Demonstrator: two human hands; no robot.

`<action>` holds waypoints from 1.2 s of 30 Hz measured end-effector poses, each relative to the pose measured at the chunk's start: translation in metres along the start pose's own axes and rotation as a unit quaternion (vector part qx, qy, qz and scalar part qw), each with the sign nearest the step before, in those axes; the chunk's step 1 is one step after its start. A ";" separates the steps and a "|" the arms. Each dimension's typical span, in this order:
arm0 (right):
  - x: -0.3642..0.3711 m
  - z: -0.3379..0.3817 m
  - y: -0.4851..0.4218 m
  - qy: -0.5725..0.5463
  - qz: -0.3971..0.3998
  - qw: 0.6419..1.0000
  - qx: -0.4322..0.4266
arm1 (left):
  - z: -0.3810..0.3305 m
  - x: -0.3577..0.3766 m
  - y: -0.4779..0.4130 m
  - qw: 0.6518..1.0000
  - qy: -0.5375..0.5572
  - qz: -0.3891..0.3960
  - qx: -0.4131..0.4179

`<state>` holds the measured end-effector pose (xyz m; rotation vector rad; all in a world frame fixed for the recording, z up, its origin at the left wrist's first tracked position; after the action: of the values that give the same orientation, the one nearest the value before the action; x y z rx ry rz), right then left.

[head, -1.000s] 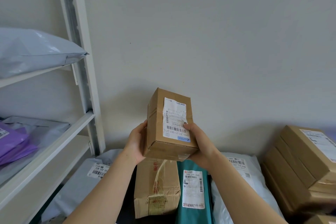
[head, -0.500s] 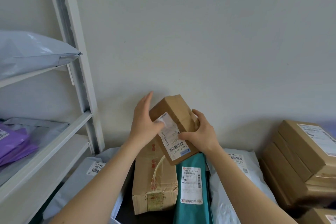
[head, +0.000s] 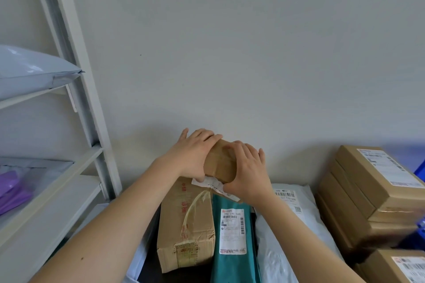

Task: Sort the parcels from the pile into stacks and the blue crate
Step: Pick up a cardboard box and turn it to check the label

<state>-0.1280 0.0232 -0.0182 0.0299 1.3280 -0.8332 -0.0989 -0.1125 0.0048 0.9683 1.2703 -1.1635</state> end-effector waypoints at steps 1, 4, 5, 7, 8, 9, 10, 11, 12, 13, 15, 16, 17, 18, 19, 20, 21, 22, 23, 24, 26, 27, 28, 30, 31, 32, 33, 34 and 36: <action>-0.001 -0.003 0.001 0.002 -0.007 1.000 0.005 | -0.001 0.000 0.000 1.000 0.023 -0.008 -0.003; -0.009 -0.016 0.009 -0.018 -0.055 0.995 0.077 | -0.002 0.002 0.000 0.987 0.155 -0.012 -0.044; -0.014 -0.022 0.013 -0.041 -0.089 0.989 0.107 | -0.003 0.003 -0.001 0.977 0.202 -0.013 -0.062; -0.024 -0.031 0.023 -0.105 -0.163 0.968 0.158 | -0.003 0.007 -0.001 0.954 0.283 -0.012 -0.095; -0.027 -0.035 0.028 -0.139 -0.199 0.953 0.179 | -0.004 0.011 -0.002 0.938 0.329 -0.002 -0.112; -0.030 -0.040 0.033 -0.172 -0.229 0.936 0.202 | -0.004 0.016 -0.002 0.914 0.385 0.014 -0.129; -0.031 -0.045 0.038 -0.202 -0.248 0.919 0.230 | -0.007 0.021 -0.003 0.882 0.449 0.038 -0.142; -0.030 -0.049 0.042 -0.233 -0.252 0.904 0.255 | -0.010 0.026 -0.003 0.842 0.513 0.061 -0.155; -0.028 -0.052 0.047 -0.260 -0.252 0.888 0.281 | -0.015 0.031 -0.003 0.800 0.571 0.082 -0.165; -0.026 -0.054 0.052 -0.283 -0.256 0.872 0.306 | -0.022 0.036 -0.003 0.761 0.619 0.098 -0.171; -0.023 -0.057 0.063 -0.317 -0.273 0.840 0.346 | -0.035 0.043 -0.004 0.711 0.671 0.117 -0.177; -0.024 -0.058 0.069 -0.326 -0.280 0.827 0.362 | -0.044 0.046 -0.005 0.698 0.683 0.128 -0.175; -0.025 -0.059 0.073 -0.336 -0.281 0.818 0.373 | -0.052 0.049 -0.005 0.688 0.691 0.138 -0.174; -0.028 -0.060 0.078 -0.343 -0.282 0.811 0.381 | -0.061 0.050 -0.004 0.681 0.697 0.150 -0.169; -0.030 -0.060 0.082 -0.347 -0.284 0.806 0.386 | -0.070 0.051 -0.003 0.676 0.701 0.158 -0.164; -0.034 -0.061 0.086 -0.345 -0.290 0.804 0.387 | -0.077 0.051 -0.002 0.673 0.704 0.166 -0.155; -0.040 -0.064 0.092 -0.337 -0.303 0.802 0.389 | -0.088 0.049 -0.002 0.671 0.706 0.177 -0.143; -0.046 -0.067 0.098 -0.331 -0.314 0.800 0.390 | -0.098 0.048 -0.002 0.667 0.710 0.181 -0.135; -0.052 -0.067 0.100 -0.327 -0.321 0.799 0.388 | -0.103 0.046 -0.001 0.663 0.715 0.179 -0.126; -0.060 -0.070 0.108 -0.319 -0.330 0.798 0.390 | -0.115 0.044 -0.002 0.661 0.719 0.181 -0.113; -0.075 -0.076 0.119 -0.302 -0.345 0.799 0.389 | -0.133 0.036 0.000 0.660 0.722 0.183 -0.097; -0.085 -0.080 0.127 -0.294 -0.352 0.799 0.388 | -0.146 0.032 0.001 0.657 0.726 0.185 -0.087; -0.093 -0.082 0.132 -0.292 -0.360 0.798 0.385 | -0.156 0.028 0.003 0.652 0.731 0.187 -0.078; -0.112 -0.089 0.144 -0.286 -0.373 0.799 0.376 | -0.180 0.018 0.006 0.647 0.737 0.187 -0.064; -0.123 -0.094 0.152 -0.279 -0.378 0.800 0.373 | -0.193 0.012 0.007 0.647 0.738 0.182 -0.060; -0.130 -0.097 0.157 -0.275 -0.380 0.801 0.373 | -0.203 0.008 0.007 0.647 0.740 0.175 -0.058; -0.141 -0.104 0.167 -0.266 -0.383 0.803 0.372 | -0.219 0.001 0.007 0.647 0.742 0.168 -0.055; -0.149 -0.108 0.173 -0.258 -0.383 0.806 0.370 | -0.231 -0.004 0.006 0.644 0.746 0.161 -0.056; -0.166 -0.122 0.190 -0.245 -0.389 0.807 0.369 | -0.261 -0.012 0.007 0.634 0.757 0.151 -0.053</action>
<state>-0.1264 0.3016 0.0077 -0.1231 0.4131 -1.8865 -0.1402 0.1450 -0.0072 2.0948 2.2100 0.3366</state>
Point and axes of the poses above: each hand's wrist, its own y-axis away from the middle knuckle, its own x-axis out of the palm, z = x × y, the point moved 5 cm from there along -y, towards the middle knuckle, and after that the axes turned 11 degrees about -x, right-handed, at the moved point
